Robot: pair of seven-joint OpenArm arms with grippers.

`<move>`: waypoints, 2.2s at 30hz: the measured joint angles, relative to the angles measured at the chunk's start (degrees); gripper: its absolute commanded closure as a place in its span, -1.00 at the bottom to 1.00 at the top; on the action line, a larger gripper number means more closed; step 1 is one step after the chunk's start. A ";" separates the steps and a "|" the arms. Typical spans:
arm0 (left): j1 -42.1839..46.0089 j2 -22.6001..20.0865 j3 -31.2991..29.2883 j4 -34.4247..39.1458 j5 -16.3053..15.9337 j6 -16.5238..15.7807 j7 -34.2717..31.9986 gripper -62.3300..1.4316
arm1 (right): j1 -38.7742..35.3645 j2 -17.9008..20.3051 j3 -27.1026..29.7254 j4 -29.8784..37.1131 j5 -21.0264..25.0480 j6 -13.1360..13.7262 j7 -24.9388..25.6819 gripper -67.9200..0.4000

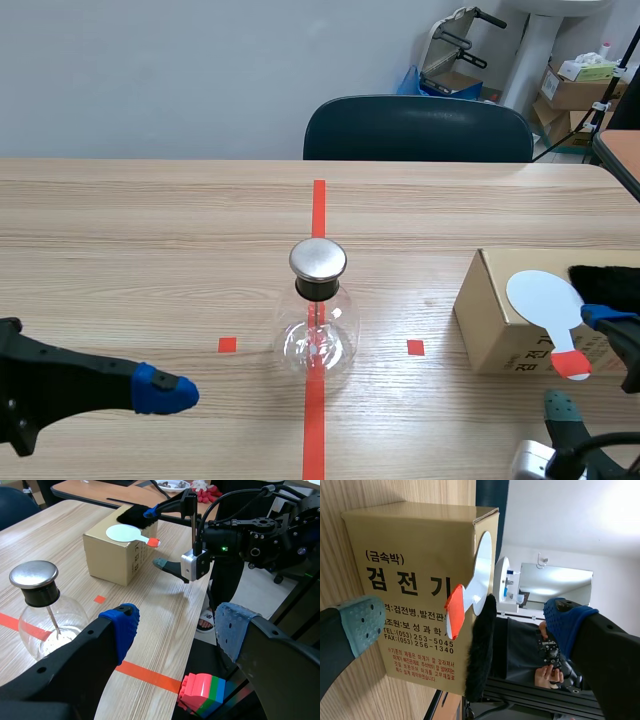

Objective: Do the electroscope experiment

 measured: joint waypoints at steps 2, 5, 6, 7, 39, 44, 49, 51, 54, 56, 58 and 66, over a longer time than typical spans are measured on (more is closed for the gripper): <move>0.00 0.00 0.00 0.00 0.00 0.00 0.00 -0.16 | 0.00 0.00 0.00 0.00 0.00 0.00 0.20 -1.00; 0.00 0.00 0.00 0.00 0.00 0.00 0.00 -0.16 | 0.00 0.00 0.00 0.00 -0.52 0.00 0.20 -1.00; 0.00 0.00 0.00 0.00 0.00 0.00 0.00 -0.16 | 0.00 0.00 0.00 0.00 -0.52 0.00 0.20 -0.95; 0.00 0.00 0.00 0.00 0.00 0.00 0.00 -0.16 | 0.00 0.00 0.00 0.00 -0.55 0.00 0.20 -0.88; 0.00 0.00 0.00 0.00 0.00 0.02 0.00 -0.16 | 0.52 0.00 0.00 0.00 -1.07 -0.15 0.11 0.97; 0.00 0.00 0.00 0.00 0.00 0.02 -0.02 -0.16 | 1.11 0.00 0.00 0.00 -1.05 -0.15 -0.09 0.97; 0.00 0.00 0.00 0.00 0.00 0.02 -0.02 -0.16 | 1.11 0.00 0.00 0.00 -1.07 -0.15 -0.09 0.97; 0.00 0.00 0.00 0.00 0.00 0.02 -0.02 -0.16 | 1.11 0.00 0.00 0.00 -1.07 -0.15 -0.09 0.97; 0.00 0.00 0.00 0.00 0.00 0.02 -0.02 -0.16 | 1.11 0.00 0.00 0.00 -1.07 -0.15 -0.09 0.97; 0.00 0.00 0.00 0.00 0.00 0.02 -0.02 -0.16 | 1.11 0.00 0.00 0.00 -1.07 -0.15 -0.09 0.97; 0.00 0.00 0.00 0.00 0.00 0.02 -0.02 -0.16 | 1.11 0.00 0.00 0.00 -1.07 -0.15 -0.09 0.97; 0.00 0.00 0.00 0.00 0.00 0.02 -0.02 -0.16 | 1.11 0.00 0.00 0.00 -1.07 -0.15 -0.09 0.97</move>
